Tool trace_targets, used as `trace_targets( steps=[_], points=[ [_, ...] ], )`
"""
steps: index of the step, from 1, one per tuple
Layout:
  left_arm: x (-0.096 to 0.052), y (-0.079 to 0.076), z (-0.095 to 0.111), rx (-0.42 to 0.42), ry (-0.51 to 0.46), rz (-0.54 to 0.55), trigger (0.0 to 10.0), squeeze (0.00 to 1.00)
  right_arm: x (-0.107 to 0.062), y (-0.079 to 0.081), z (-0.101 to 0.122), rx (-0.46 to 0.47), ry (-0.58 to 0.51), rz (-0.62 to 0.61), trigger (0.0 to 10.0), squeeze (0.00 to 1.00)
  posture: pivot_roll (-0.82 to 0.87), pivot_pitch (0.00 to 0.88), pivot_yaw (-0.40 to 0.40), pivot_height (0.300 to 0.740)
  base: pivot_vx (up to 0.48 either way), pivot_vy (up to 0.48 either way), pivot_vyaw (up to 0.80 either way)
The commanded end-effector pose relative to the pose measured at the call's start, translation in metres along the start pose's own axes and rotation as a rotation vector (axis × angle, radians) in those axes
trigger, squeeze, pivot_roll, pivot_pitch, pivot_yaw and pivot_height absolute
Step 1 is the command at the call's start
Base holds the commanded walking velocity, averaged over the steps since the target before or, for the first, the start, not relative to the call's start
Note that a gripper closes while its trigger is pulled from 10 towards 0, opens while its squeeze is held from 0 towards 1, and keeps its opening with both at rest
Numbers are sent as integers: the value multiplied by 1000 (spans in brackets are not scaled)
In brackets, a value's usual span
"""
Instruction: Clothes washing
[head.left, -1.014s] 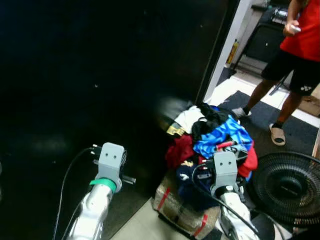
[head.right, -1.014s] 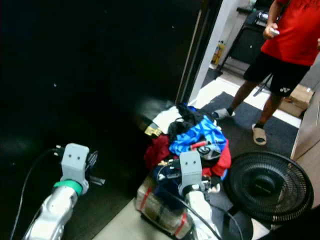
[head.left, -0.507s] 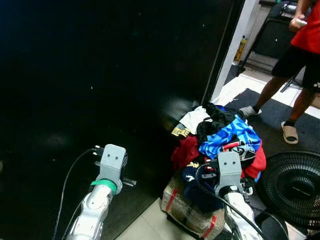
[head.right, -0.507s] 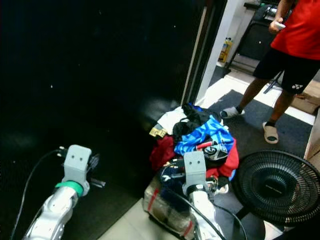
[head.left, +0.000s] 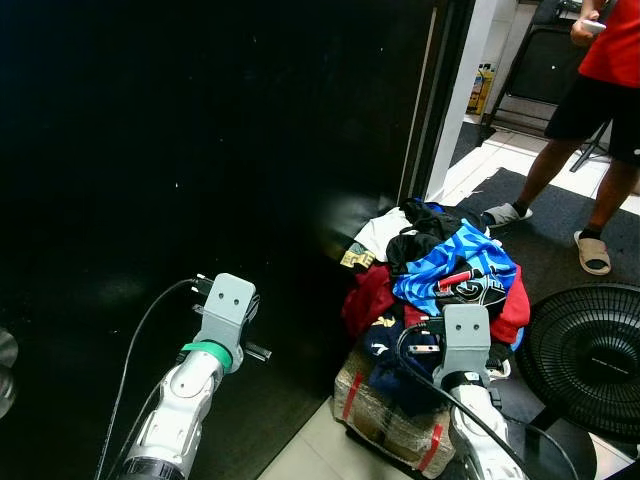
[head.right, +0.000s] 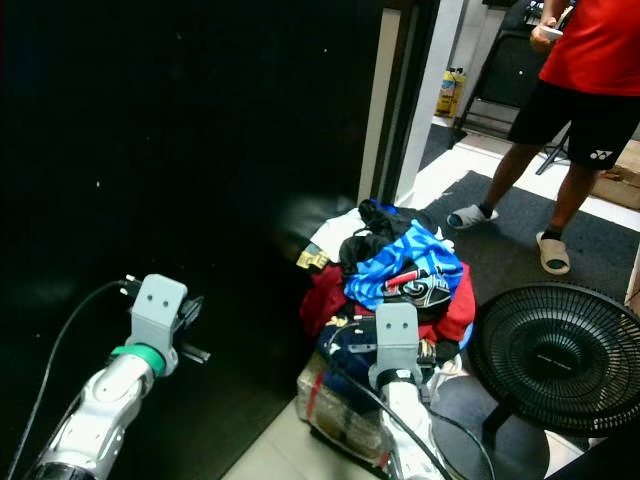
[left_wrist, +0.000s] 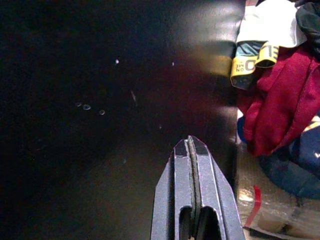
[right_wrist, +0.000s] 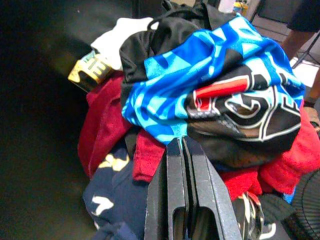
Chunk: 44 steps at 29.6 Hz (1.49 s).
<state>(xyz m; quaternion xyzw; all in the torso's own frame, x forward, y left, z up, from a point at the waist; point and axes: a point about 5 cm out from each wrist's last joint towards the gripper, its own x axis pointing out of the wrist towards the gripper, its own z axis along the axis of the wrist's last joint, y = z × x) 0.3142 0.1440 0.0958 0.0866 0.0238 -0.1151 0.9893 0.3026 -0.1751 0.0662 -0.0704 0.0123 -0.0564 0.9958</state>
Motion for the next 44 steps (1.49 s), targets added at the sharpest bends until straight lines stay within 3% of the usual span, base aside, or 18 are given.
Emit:
trace_targets(
  steps=[1,8,17,21,25,30,40,42,44],
  points=[
    [-3,0,-11,-34,48,13,10000,0,2,3,1,11,-5,10,10000,0,24,0,92,740,0,0,0],
    [1,-4,-8,-28,34,3,10000,0,-1,-4,1,-5,-10,5,10000,0,-25,0,89,740,0,0,0],
    [14,-18,6,-59,-11,-39,10000,0,-13,-30,2,-64,-18,-31,10000,0,-118,10,84,740,0,0,0],
    [15,-18,7,-61,-16,-44,10000,0,-15,-30,3,-65,-21,-29,10000,0,-123,22,65,740,0,0,0],
    [15,-5,8,-54,-28,-3,10000,0,-14,-14,5,-49,-16,23,10000,0,-87,9,-5,740,0,0,0],
    [14,1,8,-69,-32,52,10000,0,-11,-6,9,-53,-24,79,10000,0,-60,13,-8,740,0,0,0],
    [9,-12,3,-132,-20,54,10000,0,-7,-9,14,-28,-40,59,10000,0,-61,0,-4,740,0,0,0],
    [13,-13,5,-125,-22,34,10000,0,-7,-5,16,13,-38,33,10000,0,-81,0,46,740,0,0,0],
    [13,-12,5,-122,-22,26,10000,0,-7,-5,16,23,-37,21,10000,0,-81,0,46,740,0,0,0]
  ],
)
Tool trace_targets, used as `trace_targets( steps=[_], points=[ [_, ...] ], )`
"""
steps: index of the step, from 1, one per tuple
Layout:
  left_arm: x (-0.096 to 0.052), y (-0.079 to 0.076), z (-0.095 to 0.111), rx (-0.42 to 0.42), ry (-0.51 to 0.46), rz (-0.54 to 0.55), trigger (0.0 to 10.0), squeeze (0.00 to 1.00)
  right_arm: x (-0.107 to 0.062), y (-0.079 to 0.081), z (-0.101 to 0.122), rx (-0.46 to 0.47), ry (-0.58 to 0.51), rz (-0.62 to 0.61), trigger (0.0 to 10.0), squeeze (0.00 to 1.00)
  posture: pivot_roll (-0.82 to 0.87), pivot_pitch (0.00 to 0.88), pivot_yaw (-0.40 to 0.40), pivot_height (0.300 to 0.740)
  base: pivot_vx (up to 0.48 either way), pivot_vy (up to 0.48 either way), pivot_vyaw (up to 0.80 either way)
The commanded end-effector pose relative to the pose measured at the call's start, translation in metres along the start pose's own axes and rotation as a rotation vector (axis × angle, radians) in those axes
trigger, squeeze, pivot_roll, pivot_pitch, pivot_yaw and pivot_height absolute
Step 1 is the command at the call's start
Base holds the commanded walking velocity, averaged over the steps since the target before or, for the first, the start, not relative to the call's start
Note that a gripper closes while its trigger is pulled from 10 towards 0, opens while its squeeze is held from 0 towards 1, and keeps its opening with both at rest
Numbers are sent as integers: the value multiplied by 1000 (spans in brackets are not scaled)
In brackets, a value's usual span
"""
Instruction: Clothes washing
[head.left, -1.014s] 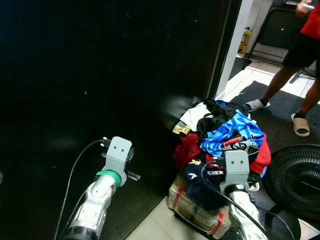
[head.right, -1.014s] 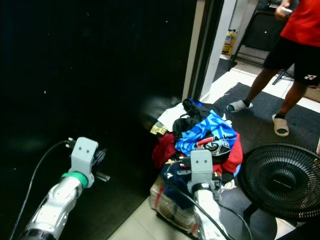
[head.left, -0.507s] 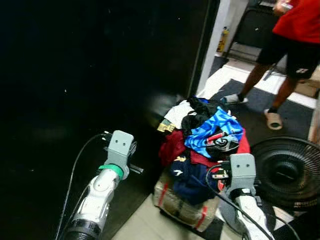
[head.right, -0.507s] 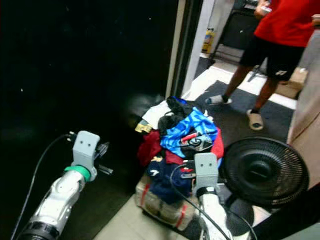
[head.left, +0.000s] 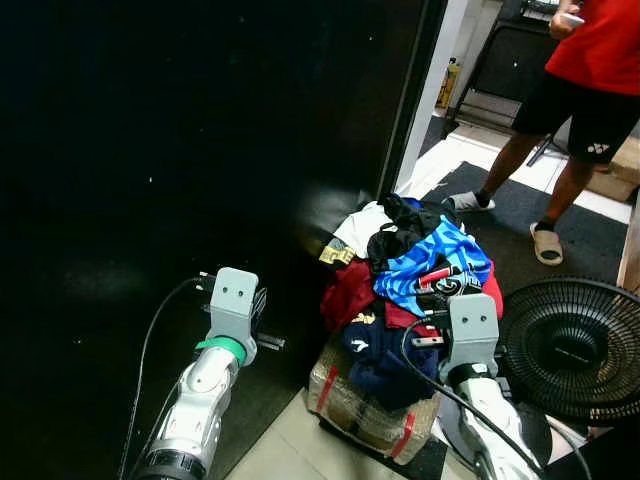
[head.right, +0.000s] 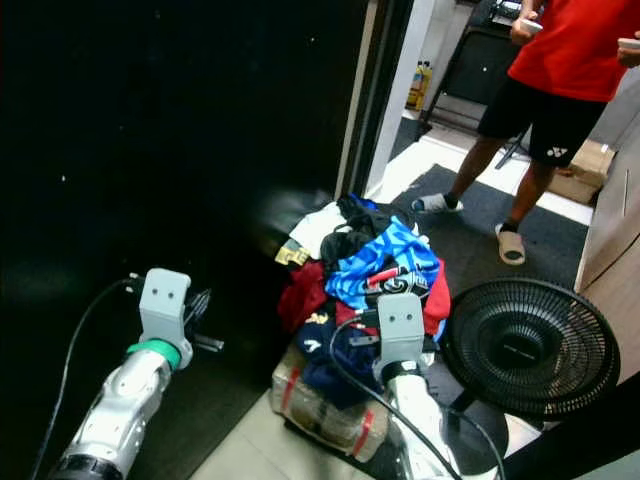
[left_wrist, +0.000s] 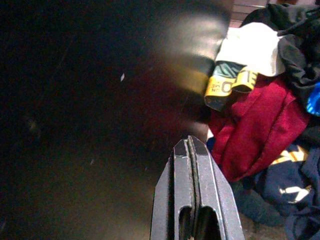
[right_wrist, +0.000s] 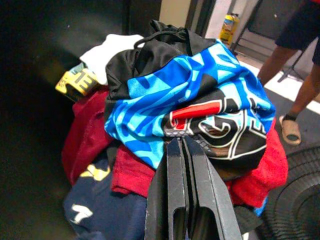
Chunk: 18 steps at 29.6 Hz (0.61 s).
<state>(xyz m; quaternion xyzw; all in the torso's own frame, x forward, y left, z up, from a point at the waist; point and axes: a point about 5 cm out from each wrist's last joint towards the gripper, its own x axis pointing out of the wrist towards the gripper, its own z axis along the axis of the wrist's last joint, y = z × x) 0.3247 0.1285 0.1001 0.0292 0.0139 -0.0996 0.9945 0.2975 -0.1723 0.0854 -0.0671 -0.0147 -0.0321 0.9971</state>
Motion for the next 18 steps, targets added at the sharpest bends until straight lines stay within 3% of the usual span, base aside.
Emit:
trace_targets(
  steps=[1,9,18],
  points=[
    [1,1,-2,2,11,-15,10000,0,-2,-4,-3,21,19,-39,10000,0,-92,0,69,740,0,0,0],
    [8,8,6,32,2,-16,10000,0,-7,-2,-5,24,26,-51,10000,0,-90,0,74,740,0,0,0],
    [-4,26,1,53,10,43,10000,0,3,14,-1,20,22,27,10000,0,-37,4,49,740,0,0,0]
  ],
)
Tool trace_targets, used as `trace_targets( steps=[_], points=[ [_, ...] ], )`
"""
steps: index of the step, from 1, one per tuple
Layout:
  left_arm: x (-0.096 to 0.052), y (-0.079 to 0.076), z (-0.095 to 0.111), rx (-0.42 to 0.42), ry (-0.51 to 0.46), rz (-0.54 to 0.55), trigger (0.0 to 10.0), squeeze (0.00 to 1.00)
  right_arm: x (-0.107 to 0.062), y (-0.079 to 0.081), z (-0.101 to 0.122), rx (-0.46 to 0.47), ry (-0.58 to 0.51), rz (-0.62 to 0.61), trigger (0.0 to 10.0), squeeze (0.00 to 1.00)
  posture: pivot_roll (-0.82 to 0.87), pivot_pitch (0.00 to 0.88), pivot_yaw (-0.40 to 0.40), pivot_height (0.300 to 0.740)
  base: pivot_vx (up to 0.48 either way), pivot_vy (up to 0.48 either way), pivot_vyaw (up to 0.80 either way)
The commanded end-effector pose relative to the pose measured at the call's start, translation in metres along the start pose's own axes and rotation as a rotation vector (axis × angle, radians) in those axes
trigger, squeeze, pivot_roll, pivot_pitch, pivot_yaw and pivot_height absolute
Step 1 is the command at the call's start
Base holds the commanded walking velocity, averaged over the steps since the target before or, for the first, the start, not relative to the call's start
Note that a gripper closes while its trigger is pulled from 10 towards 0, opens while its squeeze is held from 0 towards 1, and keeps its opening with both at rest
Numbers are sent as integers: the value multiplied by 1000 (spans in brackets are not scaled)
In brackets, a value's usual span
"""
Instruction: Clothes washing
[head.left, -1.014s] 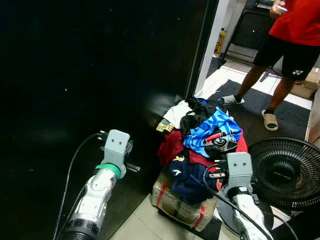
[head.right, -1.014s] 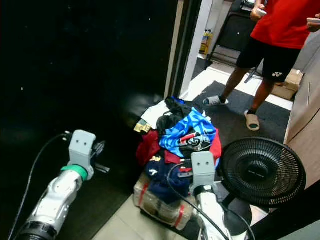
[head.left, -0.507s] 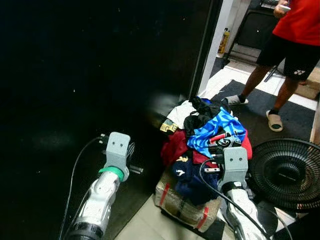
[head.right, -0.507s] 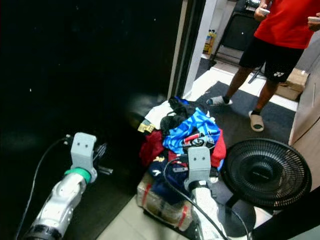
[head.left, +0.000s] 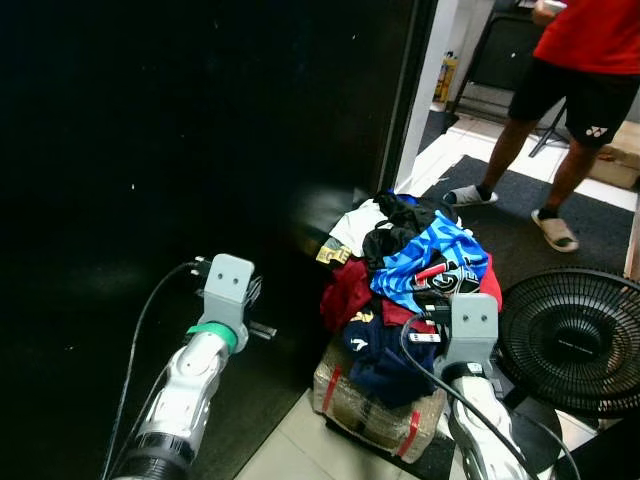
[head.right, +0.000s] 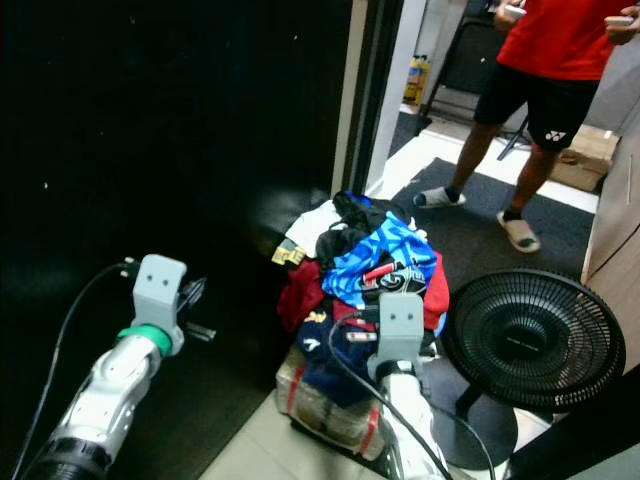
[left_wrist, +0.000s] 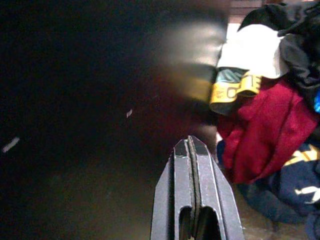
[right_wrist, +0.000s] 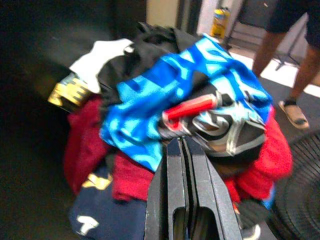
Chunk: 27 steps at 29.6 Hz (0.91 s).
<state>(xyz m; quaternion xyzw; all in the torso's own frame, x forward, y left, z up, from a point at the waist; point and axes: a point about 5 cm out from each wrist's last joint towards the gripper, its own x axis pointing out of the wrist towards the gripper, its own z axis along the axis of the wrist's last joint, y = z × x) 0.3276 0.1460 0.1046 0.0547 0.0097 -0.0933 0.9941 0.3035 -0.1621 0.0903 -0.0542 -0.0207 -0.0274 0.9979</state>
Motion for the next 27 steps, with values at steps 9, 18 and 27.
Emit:
trace_targets(
  steps=[9,18,27],
  points=[
    [6,-3,2,15,8,-53,10000,0,-2,-18,-2,-19,15,-74,10000,0,-67,3,74,740,0,0,0],
    [-4,24,-5,-7,12,90,10000,0,8,16,-1,-34,26,97,10000,0,-28,0,-30,740,0,0,0],
    [-4,11,-1,-20,-14,73,10000,0,13,6,3,-33,15,93,10000,0,-23,0,-15,740,0,0,0]
  ],
)
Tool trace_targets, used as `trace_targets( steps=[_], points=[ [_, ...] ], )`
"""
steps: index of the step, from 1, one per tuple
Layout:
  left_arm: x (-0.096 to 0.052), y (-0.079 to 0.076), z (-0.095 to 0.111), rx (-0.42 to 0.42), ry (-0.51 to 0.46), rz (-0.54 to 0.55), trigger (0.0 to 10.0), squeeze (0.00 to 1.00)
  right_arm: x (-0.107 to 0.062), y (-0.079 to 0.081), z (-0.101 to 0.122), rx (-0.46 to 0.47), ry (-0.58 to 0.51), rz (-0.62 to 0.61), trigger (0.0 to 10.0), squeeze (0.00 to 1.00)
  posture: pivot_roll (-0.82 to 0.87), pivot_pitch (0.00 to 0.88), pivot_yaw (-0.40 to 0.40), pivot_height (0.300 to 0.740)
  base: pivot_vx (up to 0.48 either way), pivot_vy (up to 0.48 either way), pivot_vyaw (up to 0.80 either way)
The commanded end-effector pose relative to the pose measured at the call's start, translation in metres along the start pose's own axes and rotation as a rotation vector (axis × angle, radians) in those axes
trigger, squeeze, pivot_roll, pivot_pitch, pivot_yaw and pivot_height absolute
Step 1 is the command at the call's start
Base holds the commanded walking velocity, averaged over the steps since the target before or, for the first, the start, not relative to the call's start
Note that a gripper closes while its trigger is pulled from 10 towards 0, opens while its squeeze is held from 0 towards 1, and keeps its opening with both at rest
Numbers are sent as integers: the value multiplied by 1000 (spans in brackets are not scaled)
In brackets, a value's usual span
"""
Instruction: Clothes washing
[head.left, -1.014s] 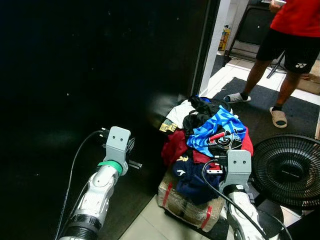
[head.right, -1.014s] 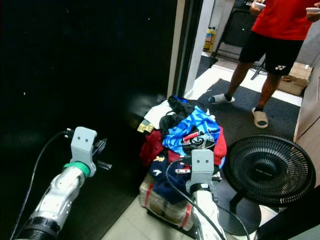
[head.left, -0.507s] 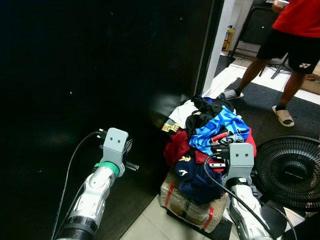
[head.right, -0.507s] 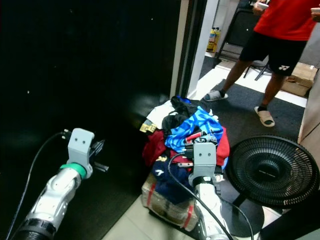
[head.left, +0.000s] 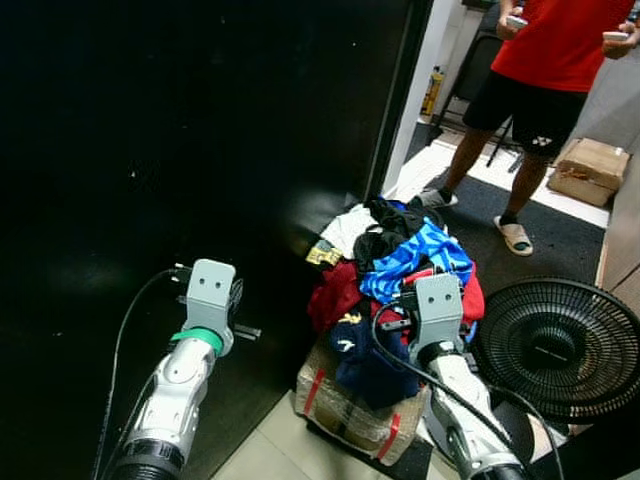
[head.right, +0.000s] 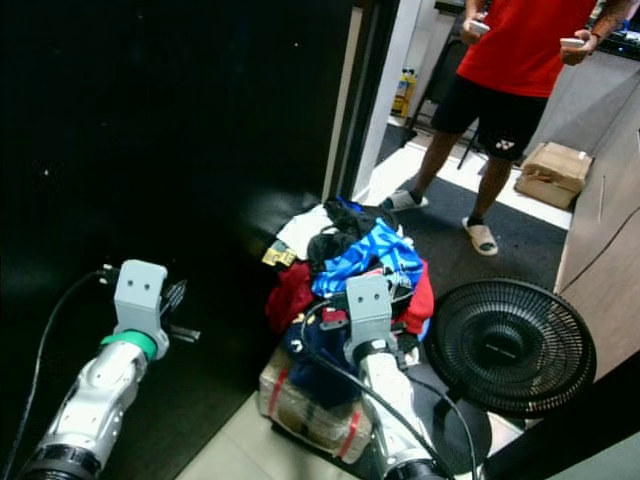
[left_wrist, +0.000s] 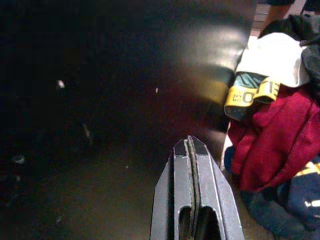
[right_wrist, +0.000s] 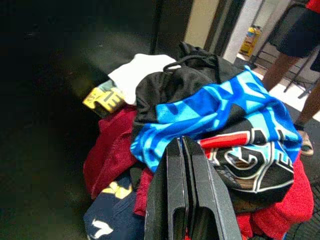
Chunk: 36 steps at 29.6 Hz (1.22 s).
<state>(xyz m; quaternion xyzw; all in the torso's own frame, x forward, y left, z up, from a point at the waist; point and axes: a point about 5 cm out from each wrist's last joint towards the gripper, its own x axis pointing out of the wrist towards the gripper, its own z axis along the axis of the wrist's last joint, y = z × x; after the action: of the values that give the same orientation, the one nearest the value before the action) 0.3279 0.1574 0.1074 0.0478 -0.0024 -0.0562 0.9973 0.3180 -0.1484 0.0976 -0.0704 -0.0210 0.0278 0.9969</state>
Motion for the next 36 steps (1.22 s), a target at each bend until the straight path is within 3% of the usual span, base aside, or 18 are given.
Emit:
trace_targets(
  steps=[1,9,14,18,28,36],
  points=[
    [-2,-1,-3,5,13,-18,10000,0,-2,-11,-5,15,24,-51,10000,0,-27,0,15,740,0,0,0],
    [1,-4,-6,19,39,-61,10000,0,-9,-15,-15,28,45,-118,10000,0,-72,0,53,740,0,0,0],
    [4,-34,-13,-30,58,-116,10000,0,-23,-49,-20,-42,64,-178,10000,0,-155,0,57,740,0,0,0],
    [5,-40,-12,-29,57,-140,10000,0,-27,-58,-22,-46,72,-207,10000,0,-161,0,63,740,0,0,0],
    [12,-34,-8,-32,54,-122,10000,0,-28,-59,-23,-36,71,-223,10000,0,-140,0,47,740,0,0,0],
    [4,-36,-13,-49,58,-91,10000,0,-20,-47,-21,-14,75,-172,10000,0,-99,0,25,740,0,0,-800]
  ],
)
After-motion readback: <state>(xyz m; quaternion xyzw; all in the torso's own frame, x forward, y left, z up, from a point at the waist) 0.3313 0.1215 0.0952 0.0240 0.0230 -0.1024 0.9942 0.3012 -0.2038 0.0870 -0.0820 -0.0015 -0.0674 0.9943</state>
